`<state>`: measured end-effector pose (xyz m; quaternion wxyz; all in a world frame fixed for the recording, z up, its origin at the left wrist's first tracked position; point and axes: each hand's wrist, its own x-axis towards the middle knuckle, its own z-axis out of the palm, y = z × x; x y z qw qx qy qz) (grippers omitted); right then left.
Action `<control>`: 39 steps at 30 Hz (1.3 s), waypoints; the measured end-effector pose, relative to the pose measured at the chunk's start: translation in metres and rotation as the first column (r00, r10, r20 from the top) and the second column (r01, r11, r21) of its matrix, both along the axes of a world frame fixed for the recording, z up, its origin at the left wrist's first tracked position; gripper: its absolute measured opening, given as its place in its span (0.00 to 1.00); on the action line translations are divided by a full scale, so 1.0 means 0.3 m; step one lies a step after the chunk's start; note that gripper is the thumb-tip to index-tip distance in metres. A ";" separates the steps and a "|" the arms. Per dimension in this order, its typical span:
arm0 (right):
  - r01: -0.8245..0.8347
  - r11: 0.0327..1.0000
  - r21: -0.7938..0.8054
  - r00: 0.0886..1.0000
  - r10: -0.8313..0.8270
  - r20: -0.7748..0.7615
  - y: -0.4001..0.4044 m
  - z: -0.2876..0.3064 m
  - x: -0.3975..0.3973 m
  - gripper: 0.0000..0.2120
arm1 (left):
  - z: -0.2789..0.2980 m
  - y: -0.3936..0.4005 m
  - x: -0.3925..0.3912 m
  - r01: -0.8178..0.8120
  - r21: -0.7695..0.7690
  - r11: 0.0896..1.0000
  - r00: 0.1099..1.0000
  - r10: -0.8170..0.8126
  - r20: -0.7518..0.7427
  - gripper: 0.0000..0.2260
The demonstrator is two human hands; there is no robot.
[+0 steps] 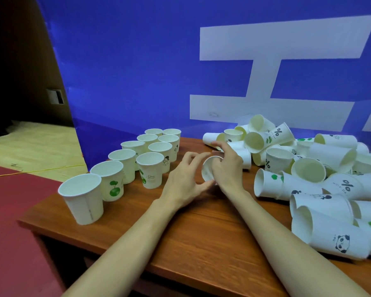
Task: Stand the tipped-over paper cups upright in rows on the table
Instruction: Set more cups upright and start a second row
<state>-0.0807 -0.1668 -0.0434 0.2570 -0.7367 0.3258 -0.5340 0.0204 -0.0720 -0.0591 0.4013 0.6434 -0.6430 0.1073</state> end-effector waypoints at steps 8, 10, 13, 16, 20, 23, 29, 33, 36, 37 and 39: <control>-0.221 0.895 0.387 0.950 0.108 0.293 0.010 0.020 0.023 0.17 | 0.019 0.001 -0.028 -0.078 -0.182 0.980 0.967 0.119 0.225 0.22; -0.239 0.861 0.449 0.950 0.110 0.293 0.006 0.015 0.024 0.14 | 0.016 0.006 -0.027 -0.089 -0.133 0.987 0.977 0.112 0.179 0.19; -0.299 0.806 0.510 0.935 0.140 0.326 -0.011 0.011 0.013 0.09 | 0.009 0.013 -0.012 -0.122 -0.147 0.982 0.978 0.144 0.153 0.10; -0.271 0.790 0.550 0.960 0.181 0.212 -0.032 -0.021 0.007 0.12 | 0.014 0.040 0.012 -0.155 -0.162 0.975 0.967 0.183 0.179 0.09; -0.102 0.911 0.400 0.955 0.203 -0.218 -0.038 -0.072 -0.009 0.18 | 0.024 0.104 0.023 -0.159 -0.121 0.980 0.955 0.184 0.235 0.14; -0.118 0.939 0.322 0.923 0.223 -0.315 -0.022 -0.081 -0.004 0.17 | 0.027 0.171 0.040 -0.203 -0.091 0.975 0.944 0.219 0.247 0.14; -0.088 0.966 0.241 0.799 0.213 -0.562 -0.001 -0.118 0.007 0.17 | 0.052 0.285 0.055 -0.363 -0.024 0.932 0.896 0.356 0.266 0.11; -0.070 0.975 0.213 0.707 0.199 -0.679 0.011 -0.126 0.013 0.24 | 0.064 0.337 0.054 -0.405 -0.049 0.913 0.870 0.401 0.287 0.10; -0.081 0.977 0.195 0.692 0.196 -0.695 0.021 -0.113 0.003 0.20 | 0.073 0.366 0.062 -0.475 -0.021 0.879 0.839 0.461 0.289 0.13; -0.083 0.978 0.191 0.690 0.195 -0.697 0.021 -0.111 0.003 0.19 | 0.079 0.374 0.064 -0.498 -0.005 0.867 0.831 0.479 0.284 0.13; -0.084 0.976 0.199 0.691 0.200 -0.694 0.019 -0.112 0.001 0.20 | 0.091 0.386 0.068 -0.534 0.003 0.846 0.815 0.514 0.268 0.12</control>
